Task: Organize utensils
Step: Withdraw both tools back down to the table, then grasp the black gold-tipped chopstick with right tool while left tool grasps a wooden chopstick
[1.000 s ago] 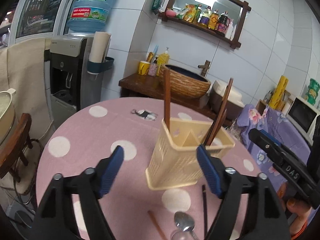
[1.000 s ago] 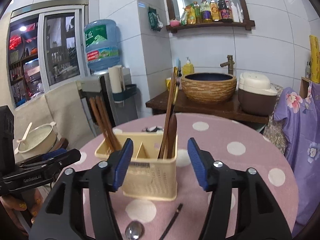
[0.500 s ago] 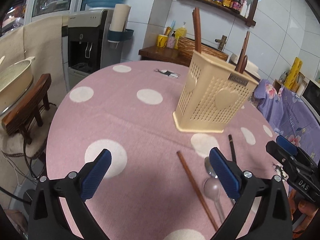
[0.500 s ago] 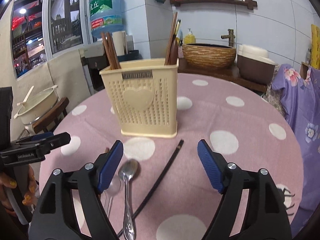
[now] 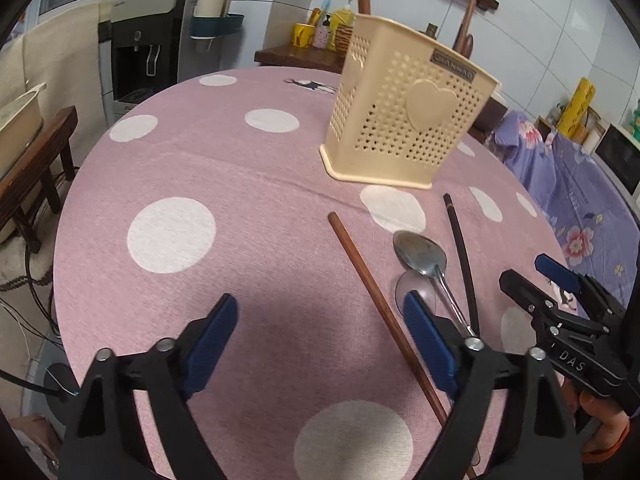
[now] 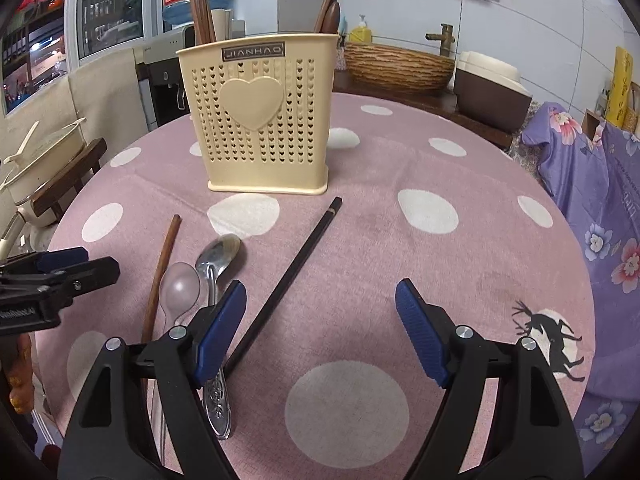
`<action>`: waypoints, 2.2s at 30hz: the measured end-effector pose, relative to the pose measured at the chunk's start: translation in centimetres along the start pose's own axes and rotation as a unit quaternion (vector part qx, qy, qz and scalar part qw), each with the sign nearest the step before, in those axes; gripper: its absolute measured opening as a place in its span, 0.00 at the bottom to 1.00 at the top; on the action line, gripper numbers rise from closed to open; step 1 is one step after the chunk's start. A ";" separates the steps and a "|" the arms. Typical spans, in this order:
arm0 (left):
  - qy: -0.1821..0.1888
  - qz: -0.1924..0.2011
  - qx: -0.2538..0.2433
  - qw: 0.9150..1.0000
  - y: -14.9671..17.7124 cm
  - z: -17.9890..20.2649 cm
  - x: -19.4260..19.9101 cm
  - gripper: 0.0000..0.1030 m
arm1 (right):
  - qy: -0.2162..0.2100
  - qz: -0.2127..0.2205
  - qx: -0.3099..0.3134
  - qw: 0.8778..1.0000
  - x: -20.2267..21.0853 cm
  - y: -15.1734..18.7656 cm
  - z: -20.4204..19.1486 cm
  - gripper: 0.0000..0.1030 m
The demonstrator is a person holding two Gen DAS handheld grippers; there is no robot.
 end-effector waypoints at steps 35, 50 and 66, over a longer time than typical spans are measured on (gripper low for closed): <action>-0.008 -0.026 -0.028 0.999 -2.4 2.5 -3.3 0.46 | -0.014 -0.108 -0.020 0.994 -8.5 -4.7 1.7 0.12; -0.023 -0.034 -0.043 0.998 -3.2 3.5 -4.6 0.16 | -0.004 -0.104 -0.027 0.994 -7.9 -4.1 2.4 0.11; -0.047 -0.015 -0.047 0.998 -3.0 4.2 -4.7 0.10 | 0.017 -0.093 -0.016 0.995 -8.6 -4.4 1.8 0.09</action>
Point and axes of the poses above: each gripper's, at about its wrist camera, not at the fingertips, and x roughly against the way its jaws point, z to its right, y to its underside, the point moved 2 cm from there along -x, roughly the way its jaws point, and after that the axes turned 10 degrees about -y, right-handed, at the moved point
